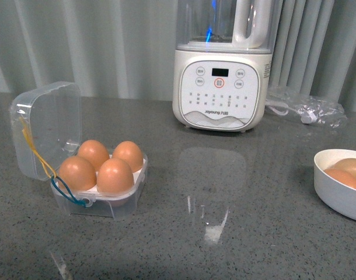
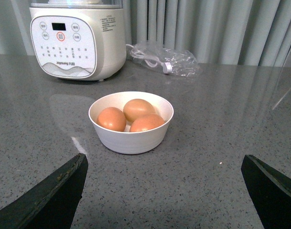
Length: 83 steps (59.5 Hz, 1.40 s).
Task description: Put egg into box
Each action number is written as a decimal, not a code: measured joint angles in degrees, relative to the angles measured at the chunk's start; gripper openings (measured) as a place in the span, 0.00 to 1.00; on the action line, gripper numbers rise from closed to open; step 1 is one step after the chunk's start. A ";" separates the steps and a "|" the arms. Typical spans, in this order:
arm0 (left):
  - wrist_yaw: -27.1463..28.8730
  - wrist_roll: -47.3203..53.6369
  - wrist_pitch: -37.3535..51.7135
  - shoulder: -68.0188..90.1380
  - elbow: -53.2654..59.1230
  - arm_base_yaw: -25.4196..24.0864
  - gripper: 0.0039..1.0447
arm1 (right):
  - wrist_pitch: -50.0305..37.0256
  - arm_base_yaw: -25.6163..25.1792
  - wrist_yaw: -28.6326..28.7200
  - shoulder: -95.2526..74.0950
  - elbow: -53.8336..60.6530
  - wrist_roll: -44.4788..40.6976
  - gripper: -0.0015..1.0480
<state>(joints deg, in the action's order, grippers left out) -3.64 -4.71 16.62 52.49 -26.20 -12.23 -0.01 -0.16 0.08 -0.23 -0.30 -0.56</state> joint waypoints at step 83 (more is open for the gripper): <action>3.87 8.07 16.94 23.37 -7.19 29.55 0.94 | 0.00 0.00 0.00 0.00 0.00 0.00 0.93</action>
<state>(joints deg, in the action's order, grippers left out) 0.23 3.36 33.56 75.85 -33.39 17.32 -0.01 -0.16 0.08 -0.23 -0.30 -0.56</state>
